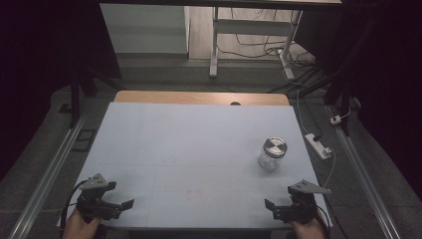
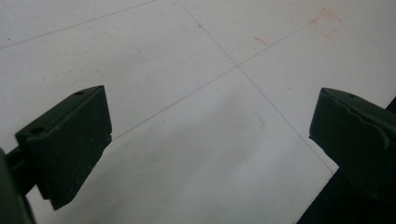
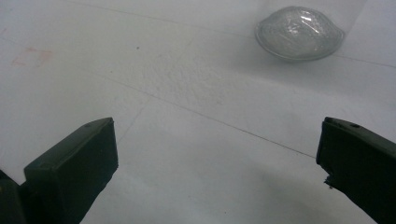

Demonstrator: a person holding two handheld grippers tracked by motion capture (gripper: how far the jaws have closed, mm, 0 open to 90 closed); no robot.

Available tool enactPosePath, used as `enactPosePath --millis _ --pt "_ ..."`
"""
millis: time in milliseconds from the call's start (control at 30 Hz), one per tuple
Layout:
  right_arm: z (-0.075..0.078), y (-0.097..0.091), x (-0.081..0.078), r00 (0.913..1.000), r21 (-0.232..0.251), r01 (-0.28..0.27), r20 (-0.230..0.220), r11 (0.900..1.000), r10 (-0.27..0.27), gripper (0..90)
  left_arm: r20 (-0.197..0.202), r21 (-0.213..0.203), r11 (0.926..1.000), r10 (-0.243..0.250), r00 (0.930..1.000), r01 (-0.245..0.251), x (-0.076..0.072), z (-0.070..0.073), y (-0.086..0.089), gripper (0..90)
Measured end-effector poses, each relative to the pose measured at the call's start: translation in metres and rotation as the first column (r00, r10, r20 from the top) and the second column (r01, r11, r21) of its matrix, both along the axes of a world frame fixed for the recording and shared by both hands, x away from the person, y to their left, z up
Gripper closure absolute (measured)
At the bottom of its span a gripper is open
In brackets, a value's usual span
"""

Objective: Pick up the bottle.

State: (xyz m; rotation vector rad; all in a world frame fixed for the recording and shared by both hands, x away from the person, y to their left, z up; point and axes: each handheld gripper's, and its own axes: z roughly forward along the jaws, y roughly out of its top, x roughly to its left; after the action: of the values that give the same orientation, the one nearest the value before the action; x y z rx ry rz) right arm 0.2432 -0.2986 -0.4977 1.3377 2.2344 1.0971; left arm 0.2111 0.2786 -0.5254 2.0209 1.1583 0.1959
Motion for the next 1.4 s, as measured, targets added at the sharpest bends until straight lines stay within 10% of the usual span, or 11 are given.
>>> enactPosePath --millis 500,1400 --pt "0.011 0.003 0.008 0.992 0.033 -0.032 0.123 0.9989 0.028 0.0 -0.005 -0.006 1.0 0.0 1.0 0.0 0.001 0.0 0.001 0.2" --pt "0.006 0.003 0.045 0.9933 0.001 0.032 0.111 0.9995 -0.032 0.0 -0.012 0.003 1.0 0.006 0.9999 -0.006 0.0 -0.001 0.0 0.1"
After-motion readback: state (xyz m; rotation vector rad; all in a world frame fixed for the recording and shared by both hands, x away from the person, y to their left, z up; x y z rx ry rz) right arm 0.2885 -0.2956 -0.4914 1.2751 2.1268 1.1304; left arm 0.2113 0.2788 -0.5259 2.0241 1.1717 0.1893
